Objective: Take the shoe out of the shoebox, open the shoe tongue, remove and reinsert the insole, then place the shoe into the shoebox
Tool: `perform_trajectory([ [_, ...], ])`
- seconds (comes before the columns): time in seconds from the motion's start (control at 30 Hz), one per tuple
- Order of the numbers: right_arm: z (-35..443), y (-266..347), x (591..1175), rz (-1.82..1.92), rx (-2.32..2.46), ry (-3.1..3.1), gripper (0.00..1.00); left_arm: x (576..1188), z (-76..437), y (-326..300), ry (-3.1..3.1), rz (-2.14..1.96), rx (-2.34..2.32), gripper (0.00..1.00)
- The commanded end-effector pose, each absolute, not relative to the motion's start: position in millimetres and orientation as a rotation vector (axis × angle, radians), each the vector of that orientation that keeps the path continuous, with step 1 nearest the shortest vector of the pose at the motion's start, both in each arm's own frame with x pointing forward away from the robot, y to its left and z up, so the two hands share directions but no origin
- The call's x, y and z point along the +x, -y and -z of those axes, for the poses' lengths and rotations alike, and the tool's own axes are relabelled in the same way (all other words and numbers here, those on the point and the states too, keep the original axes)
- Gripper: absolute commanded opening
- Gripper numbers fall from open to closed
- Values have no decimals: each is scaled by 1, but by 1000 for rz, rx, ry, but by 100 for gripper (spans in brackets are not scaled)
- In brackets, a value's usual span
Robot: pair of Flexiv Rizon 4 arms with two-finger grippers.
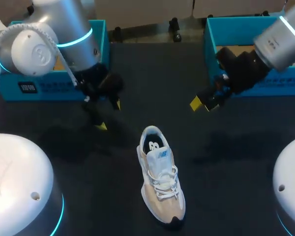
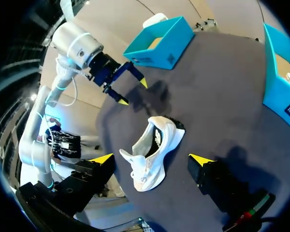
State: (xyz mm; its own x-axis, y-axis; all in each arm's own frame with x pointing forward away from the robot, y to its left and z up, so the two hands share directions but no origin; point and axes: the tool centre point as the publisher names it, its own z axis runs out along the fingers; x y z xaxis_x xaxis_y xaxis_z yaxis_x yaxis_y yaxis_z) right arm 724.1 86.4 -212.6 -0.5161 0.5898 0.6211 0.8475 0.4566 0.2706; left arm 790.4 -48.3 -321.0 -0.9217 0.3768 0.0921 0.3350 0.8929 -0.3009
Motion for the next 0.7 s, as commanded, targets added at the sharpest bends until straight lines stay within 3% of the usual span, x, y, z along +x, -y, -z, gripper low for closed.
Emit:
perform_trajectory([
  [0.03, 204, -95, 726, 696, -1177, 2305, 100, 792, 308, 35, 2908, -419, -574, 100],
  [0.7, 193, -105, 728, 651, -1170, 2320, 100, 812, 287, 8, 2990, -326, -570, 100],
])
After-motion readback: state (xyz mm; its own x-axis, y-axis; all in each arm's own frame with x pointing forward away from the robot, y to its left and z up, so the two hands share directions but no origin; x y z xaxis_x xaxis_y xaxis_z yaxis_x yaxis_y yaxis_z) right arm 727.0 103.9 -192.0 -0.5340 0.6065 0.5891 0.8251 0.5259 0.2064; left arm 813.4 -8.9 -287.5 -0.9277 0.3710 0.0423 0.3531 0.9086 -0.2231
